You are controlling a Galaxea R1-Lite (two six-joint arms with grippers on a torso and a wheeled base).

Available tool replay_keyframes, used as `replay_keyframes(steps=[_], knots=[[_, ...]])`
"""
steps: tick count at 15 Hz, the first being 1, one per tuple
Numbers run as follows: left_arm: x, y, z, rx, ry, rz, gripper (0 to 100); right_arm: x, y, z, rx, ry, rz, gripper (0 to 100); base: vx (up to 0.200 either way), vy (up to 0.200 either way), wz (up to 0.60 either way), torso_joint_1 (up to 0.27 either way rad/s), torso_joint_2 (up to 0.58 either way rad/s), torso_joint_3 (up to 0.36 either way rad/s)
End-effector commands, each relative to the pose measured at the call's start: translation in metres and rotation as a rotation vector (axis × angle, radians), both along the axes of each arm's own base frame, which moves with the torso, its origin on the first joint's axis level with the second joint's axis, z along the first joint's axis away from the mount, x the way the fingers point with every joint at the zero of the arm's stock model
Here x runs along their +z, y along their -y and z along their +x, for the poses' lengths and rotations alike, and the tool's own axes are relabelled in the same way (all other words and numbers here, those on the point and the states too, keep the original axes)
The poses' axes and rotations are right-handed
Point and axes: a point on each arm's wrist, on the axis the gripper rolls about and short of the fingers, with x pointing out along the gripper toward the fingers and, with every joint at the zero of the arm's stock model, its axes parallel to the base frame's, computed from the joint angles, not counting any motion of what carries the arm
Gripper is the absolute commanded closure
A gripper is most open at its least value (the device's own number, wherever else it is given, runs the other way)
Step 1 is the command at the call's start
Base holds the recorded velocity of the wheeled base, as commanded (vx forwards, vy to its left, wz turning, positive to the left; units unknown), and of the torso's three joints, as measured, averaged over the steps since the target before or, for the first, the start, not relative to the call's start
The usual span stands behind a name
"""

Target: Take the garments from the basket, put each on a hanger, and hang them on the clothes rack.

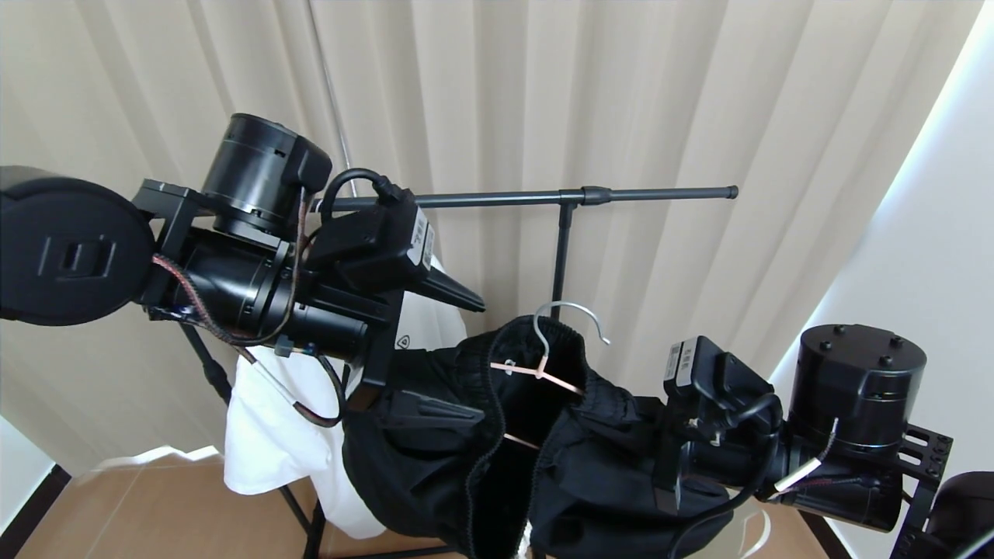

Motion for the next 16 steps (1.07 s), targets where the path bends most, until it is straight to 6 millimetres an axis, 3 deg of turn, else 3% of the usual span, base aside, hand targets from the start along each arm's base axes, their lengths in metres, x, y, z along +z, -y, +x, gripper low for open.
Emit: replay_keyframes(steps=[1,8,16], knots=[[-0.011,0.008,0.008,-0.012,-0.029,0.016,0,0.0,-0.001,-0.001,0.005,-0.001,-0.001,100,0.0,0.0,0.0,0.0,0.0,0.0],[-0.026,0.021,0.018,-0.03,-0.07,0.034,0,0.004,-0.002,-0.009,0.025,0.011,0.008,100,0.0,0.0,0.0,0.0,0.0,0.0],[-0.031,0.016,0.021,-0.008,-0.09,0.048,0,0.013,0.003,-0.015,0.025,0.04,0.029,100,0.0,0.0,0.0,0.0,0.0,0.0]])
